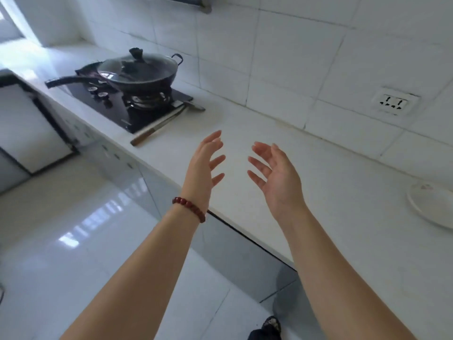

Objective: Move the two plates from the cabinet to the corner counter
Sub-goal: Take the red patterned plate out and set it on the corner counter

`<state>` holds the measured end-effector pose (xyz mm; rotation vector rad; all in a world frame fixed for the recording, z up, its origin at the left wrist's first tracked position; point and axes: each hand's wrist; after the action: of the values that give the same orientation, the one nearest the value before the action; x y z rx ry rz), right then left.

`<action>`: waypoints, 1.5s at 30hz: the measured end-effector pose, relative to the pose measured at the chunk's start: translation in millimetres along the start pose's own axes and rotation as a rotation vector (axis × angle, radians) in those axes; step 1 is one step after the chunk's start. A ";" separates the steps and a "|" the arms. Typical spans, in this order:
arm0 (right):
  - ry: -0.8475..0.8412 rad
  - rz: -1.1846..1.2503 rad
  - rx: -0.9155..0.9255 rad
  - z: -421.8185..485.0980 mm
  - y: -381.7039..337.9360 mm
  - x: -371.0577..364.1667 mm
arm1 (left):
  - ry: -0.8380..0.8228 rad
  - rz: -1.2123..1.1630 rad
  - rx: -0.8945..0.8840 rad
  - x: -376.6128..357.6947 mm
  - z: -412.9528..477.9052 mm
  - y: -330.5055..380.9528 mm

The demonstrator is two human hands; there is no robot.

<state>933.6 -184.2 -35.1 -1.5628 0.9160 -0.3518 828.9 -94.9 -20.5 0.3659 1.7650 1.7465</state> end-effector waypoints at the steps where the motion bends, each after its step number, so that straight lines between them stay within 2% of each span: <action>1: -0.041 -0.019 -0.007 -1.1 6.4 -21.4 | 0.042 -0.005 -0.007 22.1 -2.6 5.9; 10: -0.429 -0.129 -0.134 5.4 62.4 -203.3 | 0.427 0.010 -0.080 198.1 -28.4 42.1; 17: -0.611 -0.129 -0.208 35.6 99.2 -327.5 | 0.634 0.026 -0.100 311.4 -6.9 59.4; 23: -0.697 -0.095 -0.270 98.3 120.5 -434.6 | 0.705 0.063 -0.111 399.7 59.1 75.4; 31: -0.726 -0.093 -0.318 178.9 138.5 -558.0 | 0.789 0.048 -0.093 503.6 147.1 95.1; 38: -0.758 -0.092 -0.374 223.4 165.5 -661.7 | 0.822 0.012 -0.092 599.3 203.7 99.0; 45: -0.720 -0.085 -0.370 273.2 202.8 -793.4 | 0.785 0.008 -0.088 733.4 272.1 115.8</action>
<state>540.8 583.7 -70.1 -1.8773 0.3563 0.3359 401.9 569.6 -59.7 -0.4164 2.1736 2.1317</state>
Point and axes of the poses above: each hand's wrist, its own z-axis towards the middle knuckle, its own x-axis out of the back of the hand, y = z × x, and after that the axes turned 10 degrees about -x, right-handed
